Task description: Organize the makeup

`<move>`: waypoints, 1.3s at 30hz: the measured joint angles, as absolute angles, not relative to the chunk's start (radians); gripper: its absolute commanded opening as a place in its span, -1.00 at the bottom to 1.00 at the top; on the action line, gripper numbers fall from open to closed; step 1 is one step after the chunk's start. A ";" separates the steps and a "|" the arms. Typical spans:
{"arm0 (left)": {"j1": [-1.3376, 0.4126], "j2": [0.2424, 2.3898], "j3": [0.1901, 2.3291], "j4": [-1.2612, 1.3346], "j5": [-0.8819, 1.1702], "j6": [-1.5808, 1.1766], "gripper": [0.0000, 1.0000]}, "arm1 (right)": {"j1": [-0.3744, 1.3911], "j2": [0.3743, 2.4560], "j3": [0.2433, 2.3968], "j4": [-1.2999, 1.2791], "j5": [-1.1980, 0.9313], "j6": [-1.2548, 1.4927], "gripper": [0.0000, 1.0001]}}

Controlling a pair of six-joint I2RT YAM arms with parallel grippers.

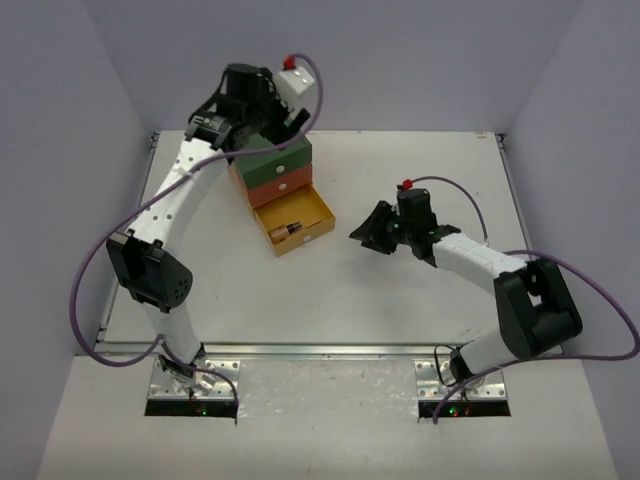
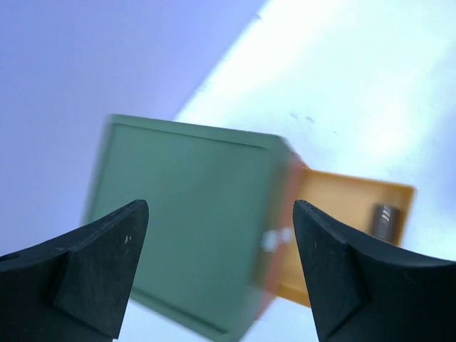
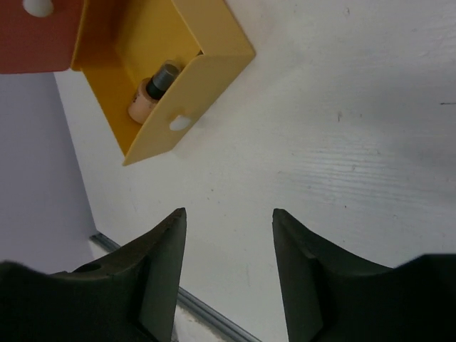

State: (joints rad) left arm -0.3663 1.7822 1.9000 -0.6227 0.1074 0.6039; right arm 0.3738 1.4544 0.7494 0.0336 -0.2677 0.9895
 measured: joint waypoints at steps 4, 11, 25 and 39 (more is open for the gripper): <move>-0.220 1.837 2.082 -0.623 0.109 0.527 0.57 | 0.438 1.582 0.795 0.083 -0.246 1.118 -0.26; -0.080 1.932 2.053 -0.635 0.036 0.468 0.56 | 0.479 1.813 0.918 0.134 -0.256 1.285 -0.32; -0.069 1.937 1.854 -0.445 0.000 0.461 0.51 | 0.480 2.125 1.172 0.172 -0.326 1.479 -0.33; -0.068 1.906 1.773 -0.344 0.032 0.517 0.50 | 0.489 2.325 1.491 0.215 -0.300 1.631 -0.31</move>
